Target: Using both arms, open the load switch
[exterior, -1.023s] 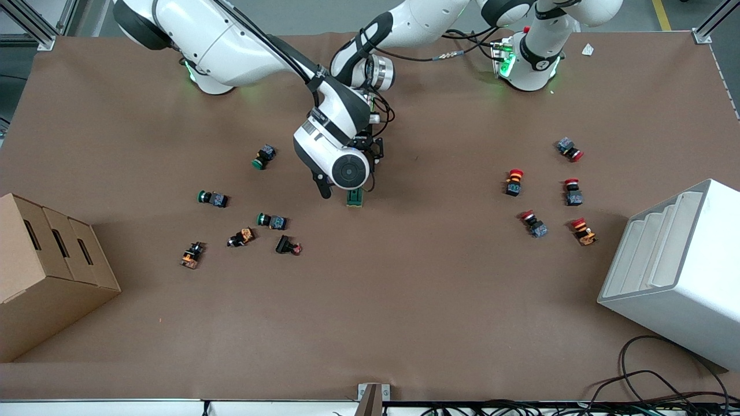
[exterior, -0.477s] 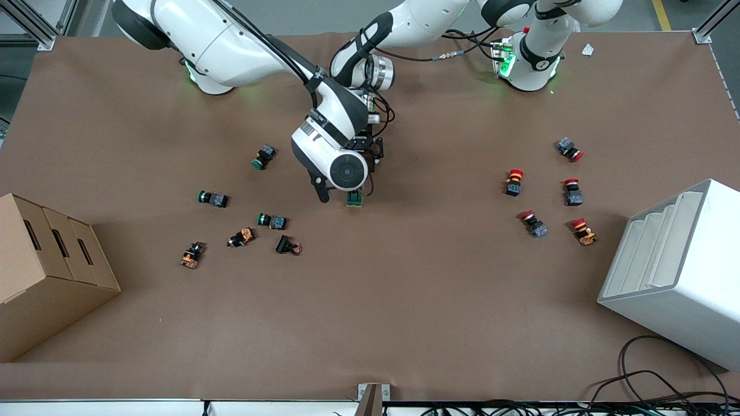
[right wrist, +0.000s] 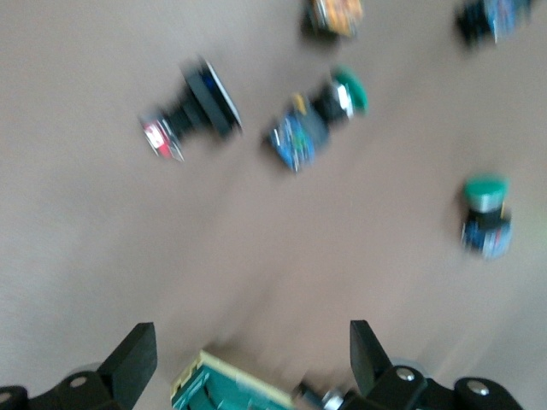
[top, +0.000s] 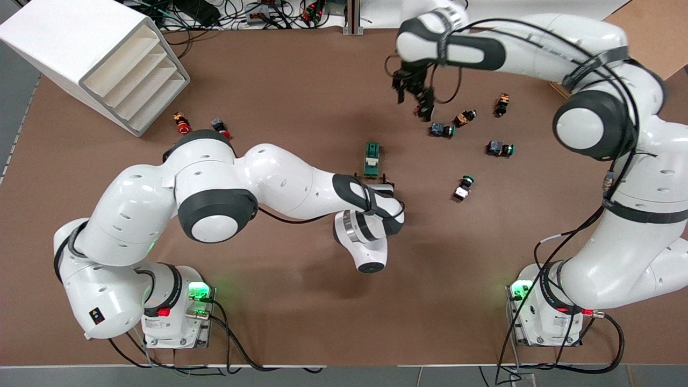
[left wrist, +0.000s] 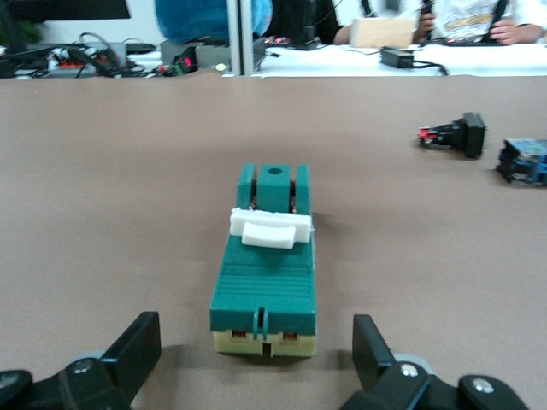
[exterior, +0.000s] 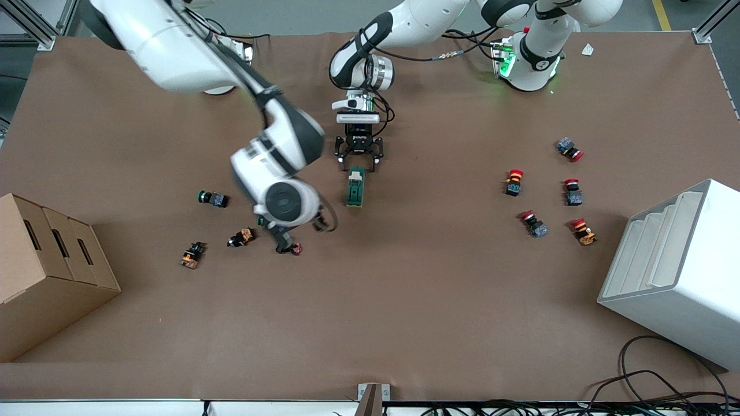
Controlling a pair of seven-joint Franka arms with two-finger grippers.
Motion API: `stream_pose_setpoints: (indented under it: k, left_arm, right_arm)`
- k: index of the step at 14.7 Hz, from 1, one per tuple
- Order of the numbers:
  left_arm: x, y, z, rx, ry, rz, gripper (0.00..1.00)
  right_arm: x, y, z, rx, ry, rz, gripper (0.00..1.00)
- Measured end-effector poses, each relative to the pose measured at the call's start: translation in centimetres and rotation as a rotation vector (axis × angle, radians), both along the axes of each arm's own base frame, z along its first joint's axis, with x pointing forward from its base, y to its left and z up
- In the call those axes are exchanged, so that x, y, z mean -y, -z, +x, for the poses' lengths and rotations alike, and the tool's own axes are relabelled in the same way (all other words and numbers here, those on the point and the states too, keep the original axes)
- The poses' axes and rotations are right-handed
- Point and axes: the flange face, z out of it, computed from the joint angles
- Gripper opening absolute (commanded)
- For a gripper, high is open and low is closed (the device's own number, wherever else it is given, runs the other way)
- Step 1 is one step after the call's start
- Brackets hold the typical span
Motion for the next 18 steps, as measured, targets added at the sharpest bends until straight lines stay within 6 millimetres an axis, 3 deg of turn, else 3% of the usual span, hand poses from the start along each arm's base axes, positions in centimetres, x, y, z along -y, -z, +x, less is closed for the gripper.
stream_pose_setpoints:
  k: [2,4,8,11,14,16,18]
  left_arm:
    - [1.2,-1.5,0.2,-0.042,-0.058,0.015,0.98]
    - [3.2,-4.7,0.7,-0.094,-0.127,0.000,0.98]
    - [7.1,-13.5,2.8,-0.246,-0.248,-0.015,0.99]
    - [8.0,-20.6,7.4,-0.350,-0.321,-0.052,0.99]
    - [5.2,-28.5,14.9,-0.495,-0.387,-0.077,0.99]
    - [1.4,-34.2,19.9,-0.588,-0.407,-0.097,1.00]
    - [-3.5,-39.4,24.4,-0.669,-0.403,-0.094,1.00]
  right_arm:
    - [5.7,-2.9,2.6,0.026,-0.146,0.068,1.00]
    - [11.1,-5.7,4.2,0.042,-0.291,0.119,1.00]
    - [21.0,-10.6,5.7,0.076,-0.534,0.189,1.00]
    - [27.6,-13.1,5.9,0.097,-0.678,0.193,1.00]
    - [32.3,-15.4,5.4,0.105,-0.739,0.165,1.00]
    - [33.3,-17.4,4.7,0.101,-0.738,0.138,1.00]
    - [33.1,-19.3,3.7,0.091,-0.734,0.115,1.00]
